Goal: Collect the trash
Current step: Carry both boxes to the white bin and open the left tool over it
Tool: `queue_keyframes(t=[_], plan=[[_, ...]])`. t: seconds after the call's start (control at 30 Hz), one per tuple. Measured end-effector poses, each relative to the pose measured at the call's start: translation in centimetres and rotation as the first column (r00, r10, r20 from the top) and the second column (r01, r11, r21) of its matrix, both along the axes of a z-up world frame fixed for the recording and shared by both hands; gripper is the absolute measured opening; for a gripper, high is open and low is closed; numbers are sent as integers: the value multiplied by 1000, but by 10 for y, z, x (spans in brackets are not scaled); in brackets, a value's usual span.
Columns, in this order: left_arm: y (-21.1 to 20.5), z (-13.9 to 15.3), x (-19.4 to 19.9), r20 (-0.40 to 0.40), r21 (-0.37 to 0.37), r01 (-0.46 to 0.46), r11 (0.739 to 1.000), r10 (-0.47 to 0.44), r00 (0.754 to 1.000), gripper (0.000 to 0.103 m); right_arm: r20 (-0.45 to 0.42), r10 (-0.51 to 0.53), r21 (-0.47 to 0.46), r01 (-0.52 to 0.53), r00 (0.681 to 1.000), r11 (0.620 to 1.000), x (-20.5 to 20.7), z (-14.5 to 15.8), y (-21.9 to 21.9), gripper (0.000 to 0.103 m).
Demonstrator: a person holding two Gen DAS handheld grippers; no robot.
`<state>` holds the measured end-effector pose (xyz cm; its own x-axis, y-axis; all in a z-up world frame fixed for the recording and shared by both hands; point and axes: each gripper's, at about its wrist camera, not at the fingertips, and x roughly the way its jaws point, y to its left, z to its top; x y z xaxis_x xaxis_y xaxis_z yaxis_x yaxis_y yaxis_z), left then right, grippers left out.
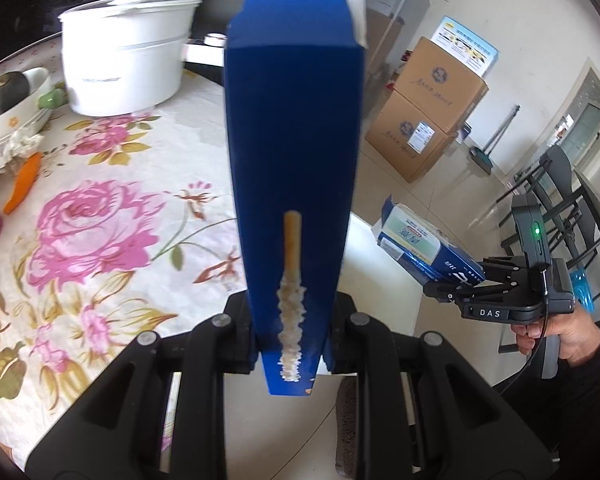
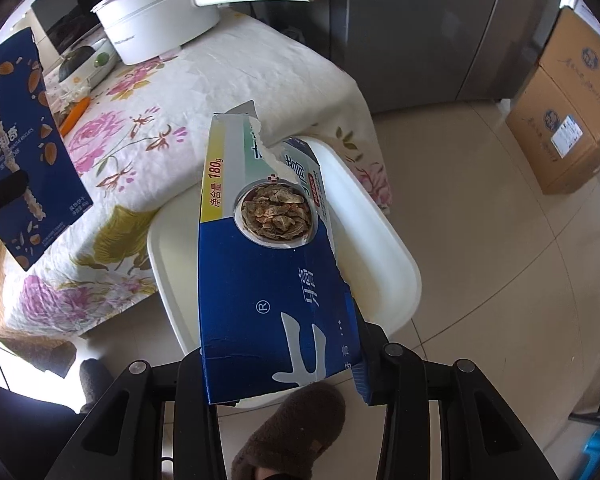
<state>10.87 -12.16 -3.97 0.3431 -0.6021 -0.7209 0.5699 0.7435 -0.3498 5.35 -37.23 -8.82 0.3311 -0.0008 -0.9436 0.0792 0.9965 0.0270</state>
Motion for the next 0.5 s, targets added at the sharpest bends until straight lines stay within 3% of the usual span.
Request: queue_keyframes(t=[0.37, 0.43, 0.5], plan=[[-64, -24, -7, 30, 31, 110, 993, -111, 993, 26, -33, -45, 7, 45, 998, 999, 1, -6, -13, 42], [-69, -26, -5, 37, 60, 127, 990, -130, 991, 38, -37, -54, 5, 54, 998, 999, 0, -7, -16, 43], [-68, -29, -3, 36, 95, 81, 992, -85, 996, 74, -38, -60, 5, 60, 998, 998, -1, -8, -17, 43]])
